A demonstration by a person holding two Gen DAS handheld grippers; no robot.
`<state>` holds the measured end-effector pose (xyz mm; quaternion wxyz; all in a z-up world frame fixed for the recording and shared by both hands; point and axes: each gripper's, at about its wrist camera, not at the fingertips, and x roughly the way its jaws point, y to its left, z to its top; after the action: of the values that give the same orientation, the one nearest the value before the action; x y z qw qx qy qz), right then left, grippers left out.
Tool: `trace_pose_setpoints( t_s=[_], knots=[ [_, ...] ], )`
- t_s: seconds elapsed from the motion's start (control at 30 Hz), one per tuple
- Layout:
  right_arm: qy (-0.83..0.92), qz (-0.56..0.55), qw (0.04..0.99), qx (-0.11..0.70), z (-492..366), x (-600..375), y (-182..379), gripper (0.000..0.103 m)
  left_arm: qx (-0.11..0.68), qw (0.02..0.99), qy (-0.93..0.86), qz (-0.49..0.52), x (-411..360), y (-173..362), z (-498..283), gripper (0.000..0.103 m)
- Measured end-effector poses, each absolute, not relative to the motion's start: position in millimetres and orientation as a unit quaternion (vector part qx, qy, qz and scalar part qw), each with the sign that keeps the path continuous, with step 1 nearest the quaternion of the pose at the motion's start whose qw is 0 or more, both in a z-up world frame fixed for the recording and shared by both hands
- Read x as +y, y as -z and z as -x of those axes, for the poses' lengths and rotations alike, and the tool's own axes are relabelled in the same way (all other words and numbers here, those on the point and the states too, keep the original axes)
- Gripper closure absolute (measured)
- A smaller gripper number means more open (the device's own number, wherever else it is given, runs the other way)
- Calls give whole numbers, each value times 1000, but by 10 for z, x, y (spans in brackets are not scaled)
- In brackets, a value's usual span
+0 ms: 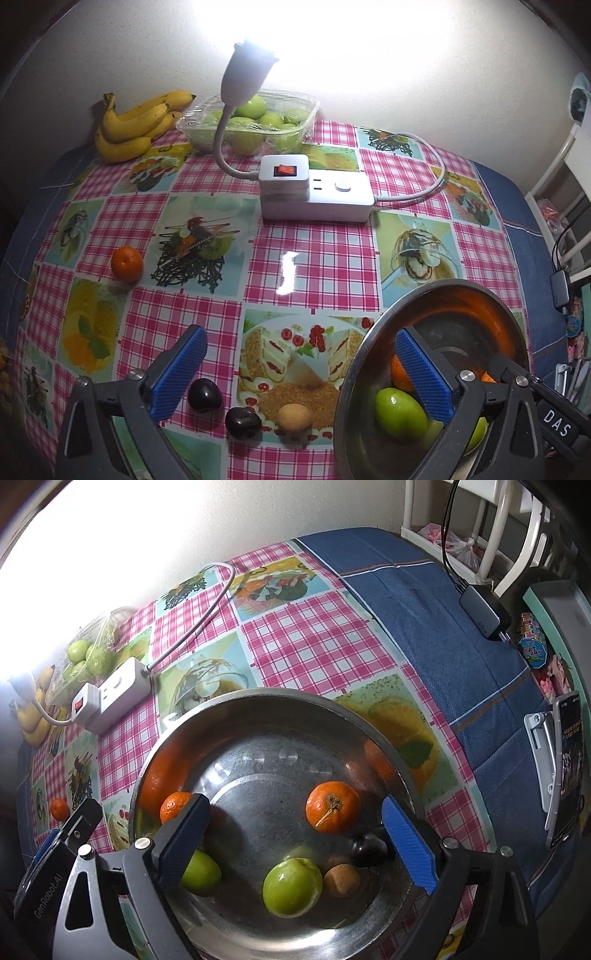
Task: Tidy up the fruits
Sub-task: 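Move both grippers back from the bowl toward the dark plums and tan fruit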
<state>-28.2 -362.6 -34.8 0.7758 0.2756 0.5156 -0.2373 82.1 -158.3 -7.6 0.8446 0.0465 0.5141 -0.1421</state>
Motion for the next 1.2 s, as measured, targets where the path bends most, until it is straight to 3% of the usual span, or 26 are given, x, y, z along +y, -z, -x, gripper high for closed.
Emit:
trace_pose_setpoints(
  t_s=[0.2, 0.63, 1.2],
  knots=[
    [234, -282, 780, 508, 287, -3617, 311, 0, 511, 848, 135, -37, -1502, 58, -849, 0],
    [217, -264, 797, 498, 221, -3432, 206, 0, 502, 855, 127, -43, -1300, -69, -885, 0],
    [158, -215, 821, 505, -14, -2792, 39, 0, 485, 870, 82, 19, -421, -283, -1030, 0]
  ],
)
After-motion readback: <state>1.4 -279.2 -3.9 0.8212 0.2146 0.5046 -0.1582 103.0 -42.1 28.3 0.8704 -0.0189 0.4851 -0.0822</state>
